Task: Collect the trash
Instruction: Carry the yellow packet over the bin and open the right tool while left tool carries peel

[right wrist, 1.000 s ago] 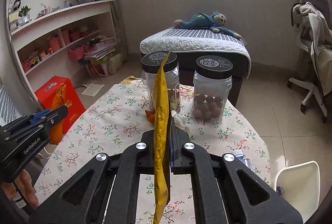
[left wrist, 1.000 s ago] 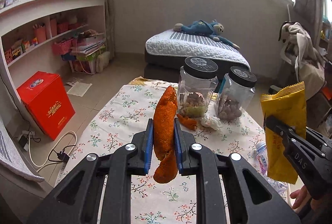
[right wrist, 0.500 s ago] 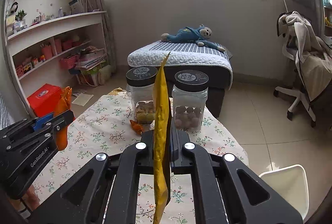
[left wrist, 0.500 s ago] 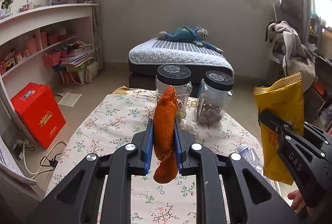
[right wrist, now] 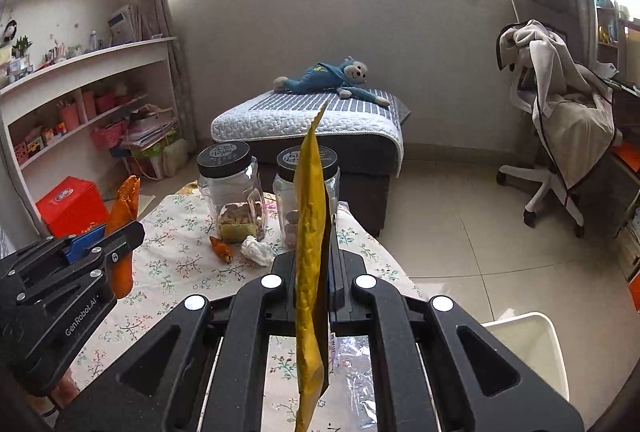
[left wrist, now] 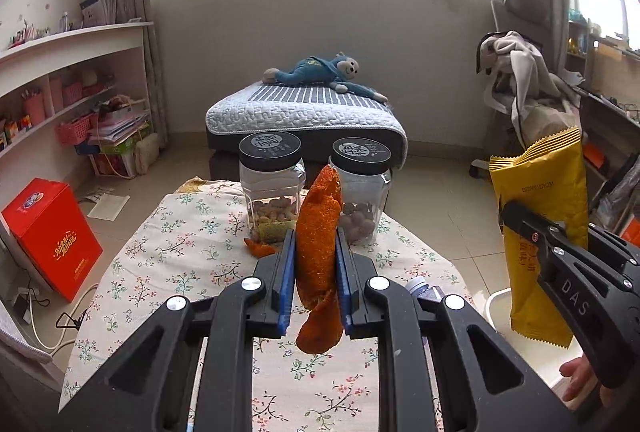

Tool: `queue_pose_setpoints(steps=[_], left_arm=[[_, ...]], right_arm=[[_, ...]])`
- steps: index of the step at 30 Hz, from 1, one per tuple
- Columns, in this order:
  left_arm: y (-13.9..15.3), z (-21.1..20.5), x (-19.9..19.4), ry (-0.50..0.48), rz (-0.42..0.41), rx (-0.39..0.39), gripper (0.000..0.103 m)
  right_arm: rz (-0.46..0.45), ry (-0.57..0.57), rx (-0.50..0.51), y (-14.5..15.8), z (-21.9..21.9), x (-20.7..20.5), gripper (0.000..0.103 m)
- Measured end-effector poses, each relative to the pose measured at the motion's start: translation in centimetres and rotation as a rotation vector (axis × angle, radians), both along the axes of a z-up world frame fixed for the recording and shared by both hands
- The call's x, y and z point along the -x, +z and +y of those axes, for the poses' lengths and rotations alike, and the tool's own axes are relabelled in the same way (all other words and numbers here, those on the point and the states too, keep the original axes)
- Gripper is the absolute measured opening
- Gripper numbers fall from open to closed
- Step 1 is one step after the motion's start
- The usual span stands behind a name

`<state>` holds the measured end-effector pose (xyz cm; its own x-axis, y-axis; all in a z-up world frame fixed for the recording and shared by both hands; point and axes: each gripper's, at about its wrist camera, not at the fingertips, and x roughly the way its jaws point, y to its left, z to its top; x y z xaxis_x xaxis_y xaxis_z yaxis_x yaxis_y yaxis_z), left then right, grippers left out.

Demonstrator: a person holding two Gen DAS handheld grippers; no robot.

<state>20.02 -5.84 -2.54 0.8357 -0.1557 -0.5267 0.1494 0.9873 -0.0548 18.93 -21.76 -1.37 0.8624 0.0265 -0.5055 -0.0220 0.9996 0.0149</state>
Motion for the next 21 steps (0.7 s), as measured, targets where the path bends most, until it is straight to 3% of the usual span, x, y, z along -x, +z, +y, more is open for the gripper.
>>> queue_pose_setpoints(steps=[9, 21], left_arm=[[-0.3, -4.5, 1.2, -0.080, 0.000, -0.008, 0.018], [-1.9, -11.9, 2.7, -0.203, 0.036, -0.035, 0.018]], right_arm=[[0.001, -0.084, 0.005, 0.3, -4.9, 1.6, 0.006], [0.062, -0.295, -0.032, -0.8, -15.0, 3.8, 0.009]])
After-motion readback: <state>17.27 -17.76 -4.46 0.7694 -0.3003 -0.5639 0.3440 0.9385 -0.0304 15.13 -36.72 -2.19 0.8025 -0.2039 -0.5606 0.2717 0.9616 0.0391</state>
